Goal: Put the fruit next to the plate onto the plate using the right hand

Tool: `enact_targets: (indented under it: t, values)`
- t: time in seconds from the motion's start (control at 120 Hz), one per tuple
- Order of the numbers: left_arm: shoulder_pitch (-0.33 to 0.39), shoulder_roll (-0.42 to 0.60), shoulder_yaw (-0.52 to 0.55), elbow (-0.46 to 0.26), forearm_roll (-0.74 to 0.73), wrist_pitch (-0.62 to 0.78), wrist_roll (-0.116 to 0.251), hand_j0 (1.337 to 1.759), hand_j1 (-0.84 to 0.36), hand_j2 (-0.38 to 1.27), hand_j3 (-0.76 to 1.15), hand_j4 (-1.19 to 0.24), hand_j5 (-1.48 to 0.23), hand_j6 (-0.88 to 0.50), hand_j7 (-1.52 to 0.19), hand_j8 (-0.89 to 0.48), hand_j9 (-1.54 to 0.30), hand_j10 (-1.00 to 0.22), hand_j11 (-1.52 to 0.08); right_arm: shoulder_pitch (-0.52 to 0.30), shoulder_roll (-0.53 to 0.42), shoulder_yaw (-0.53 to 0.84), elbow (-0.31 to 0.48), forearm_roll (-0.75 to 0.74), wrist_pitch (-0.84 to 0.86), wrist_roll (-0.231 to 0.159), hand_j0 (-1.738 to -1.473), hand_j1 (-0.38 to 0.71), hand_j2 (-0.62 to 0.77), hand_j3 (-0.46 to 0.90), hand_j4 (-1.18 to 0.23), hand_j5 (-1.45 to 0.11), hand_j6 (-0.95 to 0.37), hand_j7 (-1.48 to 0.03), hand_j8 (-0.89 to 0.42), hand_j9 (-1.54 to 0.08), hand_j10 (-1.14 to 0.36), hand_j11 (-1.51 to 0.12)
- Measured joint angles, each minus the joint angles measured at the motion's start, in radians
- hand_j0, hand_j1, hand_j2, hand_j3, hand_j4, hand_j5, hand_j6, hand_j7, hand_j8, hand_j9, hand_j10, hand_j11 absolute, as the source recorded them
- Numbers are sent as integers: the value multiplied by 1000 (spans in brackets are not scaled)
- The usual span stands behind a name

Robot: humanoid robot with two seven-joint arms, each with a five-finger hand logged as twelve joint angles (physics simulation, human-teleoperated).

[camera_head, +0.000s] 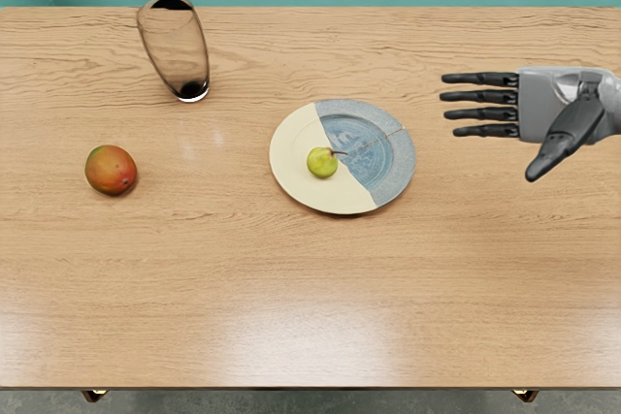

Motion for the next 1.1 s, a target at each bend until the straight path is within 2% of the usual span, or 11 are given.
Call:
enact_targets:
  t: [1.1]
  values:
    - [0,0,0,0,0,0,0,1658,325,4,0,-21,-27,-20,-27,-20,-27,-20,-27,-4,-9,0,-12,8,1,0,-1658,-349,0,0,0,0,2,0,2,0,1,0]
